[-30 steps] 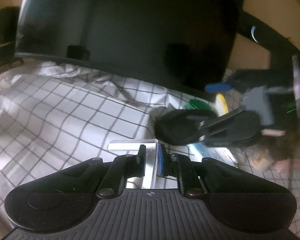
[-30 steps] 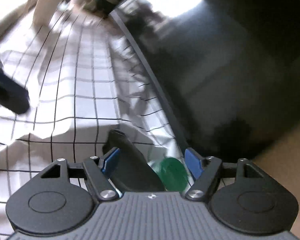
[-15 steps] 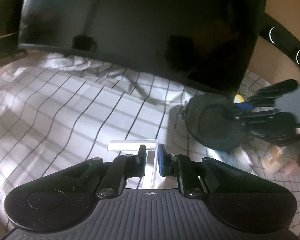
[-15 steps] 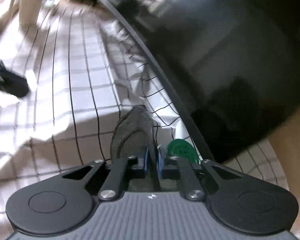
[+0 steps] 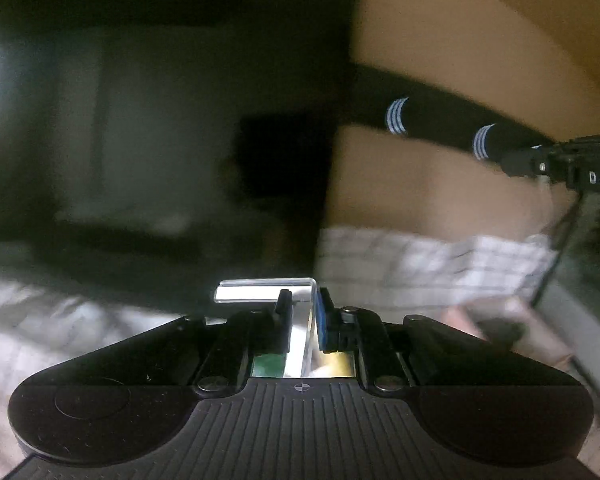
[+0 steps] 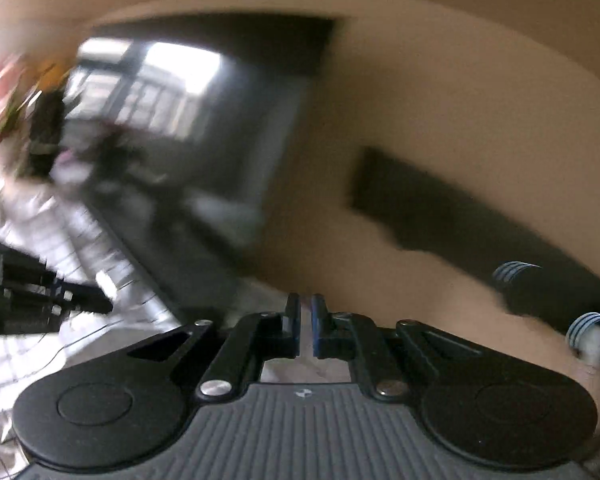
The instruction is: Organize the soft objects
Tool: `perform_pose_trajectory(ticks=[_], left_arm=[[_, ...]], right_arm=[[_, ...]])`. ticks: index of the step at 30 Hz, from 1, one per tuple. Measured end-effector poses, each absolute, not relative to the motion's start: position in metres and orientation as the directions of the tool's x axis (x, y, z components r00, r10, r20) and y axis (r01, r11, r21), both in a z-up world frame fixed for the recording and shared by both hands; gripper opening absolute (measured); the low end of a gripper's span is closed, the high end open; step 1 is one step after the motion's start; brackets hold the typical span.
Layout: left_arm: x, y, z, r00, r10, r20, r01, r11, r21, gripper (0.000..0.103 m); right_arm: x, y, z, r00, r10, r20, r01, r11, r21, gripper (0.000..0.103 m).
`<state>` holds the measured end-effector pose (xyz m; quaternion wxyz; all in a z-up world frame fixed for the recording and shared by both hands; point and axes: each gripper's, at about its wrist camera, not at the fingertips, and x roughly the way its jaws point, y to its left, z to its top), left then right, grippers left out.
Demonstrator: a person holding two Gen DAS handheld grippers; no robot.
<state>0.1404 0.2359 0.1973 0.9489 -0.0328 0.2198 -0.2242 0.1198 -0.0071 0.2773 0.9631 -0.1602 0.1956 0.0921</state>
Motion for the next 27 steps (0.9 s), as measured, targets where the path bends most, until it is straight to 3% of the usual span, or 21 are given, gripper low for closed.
perform_pose_trajectory(ticks=[4, 7, 9, 15, 16, 18, 19, 20, 27], left_arm=[[0.146, 0.173, 0.219, 0.752, -0.543, -0.373, 0.518, 0.837, -0.174, 0.015], [0.146, 0.131, 0.23, 0.719, -0.593, -0.363, 0.574, 0.801, -0.172, 0.015], [0.142, 0.111, 0.232, 0.706, -0.61, -0.36, 0.596, 0.786, -0.164, 0.015], [0.123, 0.117, 0.202, 0.707, -0.574, -0.413, 0.552, 0.813, -0.184, 0.015], [0.122, 0.126, 0.195, 0.715, -0.553, -0.428, 0.524, 0.829, -0.195, 0.015], [0.114, 0.153, 0.177, 0.737, -0.487, -0.469, 0.436, 0.872, -0.221, 0.015], [0.111, 0.166, 0.17, 0.744, -0.459, -0.486, 0.399, 0.888, -0.229, 0.015], [0.107, 0.181, 0.163, 0.749, -0.43, -0.504, 0.36, 0.903, -0.235, 0.015], [0.078, 0.27, 0.138, 0.773, -0.266, -0.576, 0.167, 0.961, -0.219, 0.015]], right_arm=[[0.104, -0.083, 0.303, 0.932, 0.027, -0.361, -0.11, 0.972, -0.21, 0.005], [0.095, -0.127, 0.303, 0.923, -0.016, -0.385, -0.049, 0.986, -0.158, 0.005], [0.082, -0.135, 0.292, 0.922, -0.039, -0.386, -0.041, 0.98, -0.196, 0.005], [0.063, -0.109, 0.23, 0.877, 0.118, -0.466, -0.21, 0.966, -0.15, 0.006], [0.066, -0.095, 0.214, 0.862, 0.145, -0.486, -0.238, 0.962, -0.136, 0.01], [0.069, -0.069, 0.185, 0.83, 0.189, -0.525, -0.288, 0.951, -0.113, 0.033], [0.071, -0.053, 0.168, 0.812, 0.212, -0.544, -0.314, 0.944, -0.102, 0.05], [0.073, -0.038, 0.154, 0.802, 0.226, -0.552, -0.332, 0.938, -0.099, 0.055], [0.11, 0.07, 0.069, 0.798, 0.143, -0.585, -0.342, 0.907, -0.244, 0.055]])
